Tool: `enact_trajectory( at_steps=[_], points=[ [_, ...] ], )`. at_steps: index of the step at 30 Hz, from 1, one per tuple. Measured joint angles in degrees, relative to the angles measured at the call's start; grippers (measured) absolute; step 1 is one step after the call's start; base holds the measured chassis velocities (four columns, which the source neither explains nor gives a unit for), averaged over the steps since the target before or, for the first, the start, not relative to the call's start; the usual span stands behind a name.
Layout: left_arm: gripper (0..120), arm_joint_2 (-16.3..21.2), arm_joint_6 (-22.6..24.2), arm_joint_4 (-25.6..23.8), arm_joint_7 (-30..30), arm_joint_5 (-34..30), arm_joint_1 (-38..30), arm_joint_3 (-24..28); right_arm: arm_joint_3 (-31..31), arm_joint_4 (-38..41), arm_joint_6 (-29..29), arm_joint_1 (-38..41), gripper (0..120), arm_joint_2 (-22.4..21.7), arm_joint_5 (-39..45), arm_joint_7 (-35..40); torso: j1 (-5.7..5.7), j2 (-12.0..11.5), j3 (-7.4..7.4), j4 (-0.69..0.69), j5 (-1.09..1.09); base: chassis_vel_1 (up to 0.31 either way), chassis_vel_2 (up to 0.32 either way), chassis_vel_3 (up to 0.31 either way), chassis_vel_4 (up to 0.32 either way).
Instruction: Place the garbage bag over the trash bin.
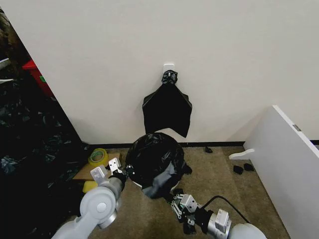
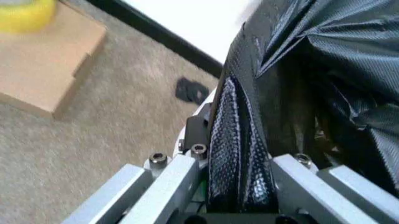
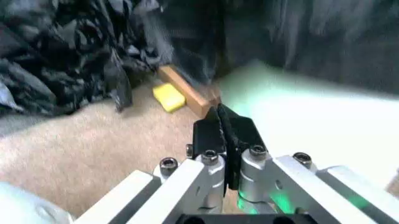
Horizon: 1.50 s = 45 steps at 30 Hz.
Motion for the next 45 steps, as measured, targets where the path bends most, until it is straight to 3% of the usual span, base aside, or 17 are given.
enact_trajectory(
  at_steps=[8, 11, 14, 15, 17, 18, 19, 22, 24, 26, 28, 30, 36, 42, 45],
  points=[
    [1, 0.8, -1.5, 0.1, -0.1, 1.7, 0.2, -1.4, 0.3, -1.2, -1.7, 1.5, 0, 0.2, 1.3, 1.9, 0.0, 0.0, 0.0, 0.0, 0.0, 0.0, 0.0, 0.0, 0.0],
    [1, 0.7, -2.8, 0.8, -0.1, 3.0, 0.0, -1.7, 0.9, 0.7, -3.0, 1.4, 4, -0.1, 3.4, 2.8, 0.0, 0.0, 0.0, 0.01, -0.02, 0.0, 0.0, 0.0, 0.0],
    [1, 0.3, -5.5, 2.3, 0.2, 6.2, -0.6, -1.9, 1.7, 4.9, -7.8, 1.1, 21, -0.5, 9.7, 6.4, 0.0, 0.0, 0.0, 0.0, -0.02, 0.0, 0.0, 0.0, 0.0],
    [1, 0.3, -5.5, 2.3, 0.2, 6.2, -0.6, -1.9, 1.7, 4.9, -7.8, 1.1, 21, -0.5, 9.7, 6.4, 0.0, 0.0, 0.0, 0.0, -0.02, 0.0, 0.0, 0.0, 0.0],
    [1, 0.2, -7.0, 2.6, 1.0, 7.9, -0.7, -1.6, 2.0, 8.4, -12.0, 1.1, 27, -0.4, 17.0, 9.9, 0.0, 0.0, 0.0, 0.01, -0.01, 0.0, 0.0, 0.0, 0.0],
    [1, 0.1, -7.7, 2.6, 1.4, 8.8, -0.7, -1.1, 2.2, 11.3, -15.2, 1.3, 34, 0.2, 25.1, 13.4, 0.0, 0.0, 0.0, 0.0, -0.01, 0.0, 0.0, 0.0, 0.0],
    [1, 0.1, -7.7, 2.6, 1.4, 8.8, -0.7, -1.1, 2.2, 11.3, -15.2, 1.3, 34, 0.2, 25.1, 13.4, 0.0, 0.0, 0.0, 0.0, -0.01, 0.0, 0.0, 0.0, 0.0],
    [1, -0.4, -8.5, 2.7, 2.0, 11.2, -0.3, 0.3, 2.3, 17.1, -21.0, 3.0, 50, 2.7, 43.3, 21.5, 0.0, 0.0, 0.0, 0.01, -0.01, 0.0, 0.0, 0.0, 0.0],
    [1, -0.6, -8.6, 2.8, 2.1, 11.7, -0.3, 0.6, 2.3, 17.9, -21.6, 3.4, 52, 3.2, 45.9, 22.7, 0.0, 0.0, 0.0, 0.01, 0.0, 0.0, 0.0, 0.0, 0.0],
    [1, -1.0, -9.0, 3.5, 2.6, 13.6, -0.4, 1.8, 2.2, 19.8, -22.5, 4.4, 65, 4.5, 51.8, 24.8, 0.0, 0.0, 0.0, 0.0, -0.01, 0.0, 0.0, 0.0, 0.0],
    [1, -1.1, -9.1, 3.6, 2.7, 14.0, -0.4, 2.0, 2.2, 19.9, -22.7, 4.6, 66, 4.8, 52.5, 24.9, 0.0, 0.0, 0.0, 0.0, -0.01, 0.0, 0.0, 0.0, 0.0],
    [1, -1.3, -9.2, 3.7, 3.3, 15.3, -0.5, 2.9, 1.4, 19.8, -23.1, 5.3, 77, 5.9, 53.4, 25.3, 0.0, 0.0, 0.0, 0.0, 0.0, 0.0, 0.0, 0.0, 0.0],
    [1, -2.3, -9.2, 3.0, 4.0, 17.7, -0.5, 3.8, -0.9, 15.9, -23.4, 7.6, 97, 9.9, 52.3, 26.8, 0.0, 0.0, 0.0, 0.0, 0.0, 0.0, 0.0, 0.0, 0.0],
    [1, -2.4, -9.2, 3.0, 4.6, 18.7, -0.3, 3.9, -2.3, 13.6, -23.6, 9.1, 100, 11.4, 50.6, 27.6, 0.0, 0.0, 0.0, 0.01, 0.0, 0.0, 0.0, 0.0, 0.0],
    [1, -2.5, -9.1, 3.0, 4.8, 18.8, -0.2, 4.0, -3.2, 12.4, -23.9, 9.7, 94, 12.0, 48.0, 27.7, 0.0, 0.0, 0.0, 0.0, 0.0, 0.0, 0.0, 0.0, 0.0]
  ],
)
